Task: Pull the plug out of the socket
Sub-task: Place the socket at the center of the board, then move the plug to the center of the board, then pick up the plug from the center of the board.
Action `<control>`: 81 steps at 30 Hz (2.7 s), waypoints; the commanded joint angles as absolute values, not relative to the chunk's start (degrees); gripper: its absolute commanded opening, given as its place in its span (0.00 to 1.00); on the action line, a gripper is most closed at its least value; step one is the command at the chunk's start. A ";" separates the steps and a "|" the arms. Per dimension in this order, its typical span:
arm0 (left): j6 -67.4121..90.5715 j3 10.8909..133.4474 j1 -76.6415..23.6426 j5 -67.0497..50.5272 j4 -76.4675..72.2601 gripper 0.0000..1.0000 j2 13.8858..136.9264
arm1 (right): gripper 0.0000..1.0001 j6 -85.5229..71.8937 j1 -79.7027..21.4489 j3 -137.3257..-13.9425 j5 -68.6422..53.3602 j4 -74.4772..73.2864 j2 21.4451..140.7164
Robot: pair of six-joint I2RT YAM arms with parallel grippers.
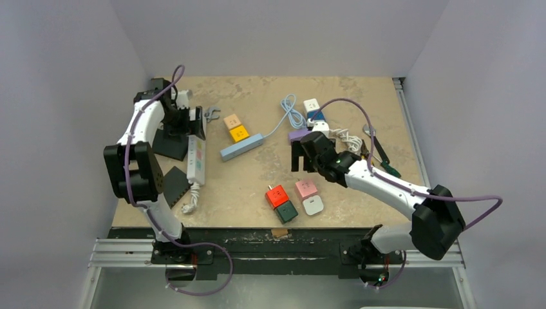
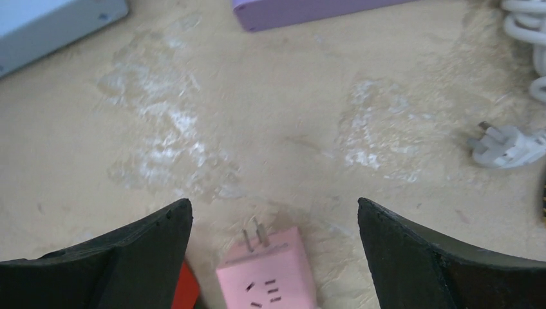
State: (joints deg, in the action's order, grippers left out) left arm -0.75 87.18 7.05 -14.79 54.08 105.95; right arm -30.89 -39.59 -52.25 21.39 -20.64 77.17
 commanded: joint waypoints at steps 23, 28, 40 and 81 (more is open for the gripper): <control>-11.36 89.32 8.08 -30.61 70.24 1.00 79.84 | 0.99 -19.69 -60.63 -72.86 13.97 -40.55 93.67; -12.33 89.44 8.04 -30.76 70.82 1.00 79.13 | 0.99 -21.32 -61.30 -69.98 8.85 -38.03 94.30; -13.15 87.45 8.10 -29.32 69.46 1.00 77.33 | 0.11 -29.82 -61.44 -73.29 7.51 -38.32 103.53; 1.01 64.22 -29.77 -11.76 47.52 1.00 71.74 | 0.99 -58.35 -30.73 -78.42 10.73 -42.11 85.15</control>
State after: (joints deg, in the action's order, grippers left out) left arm -4.23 63.42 -22.20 -20.18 55.75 70.13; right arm -63.81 -35.86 -80.82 8.14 -40.60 90.43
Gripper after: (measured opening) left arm 0.998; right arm 0.987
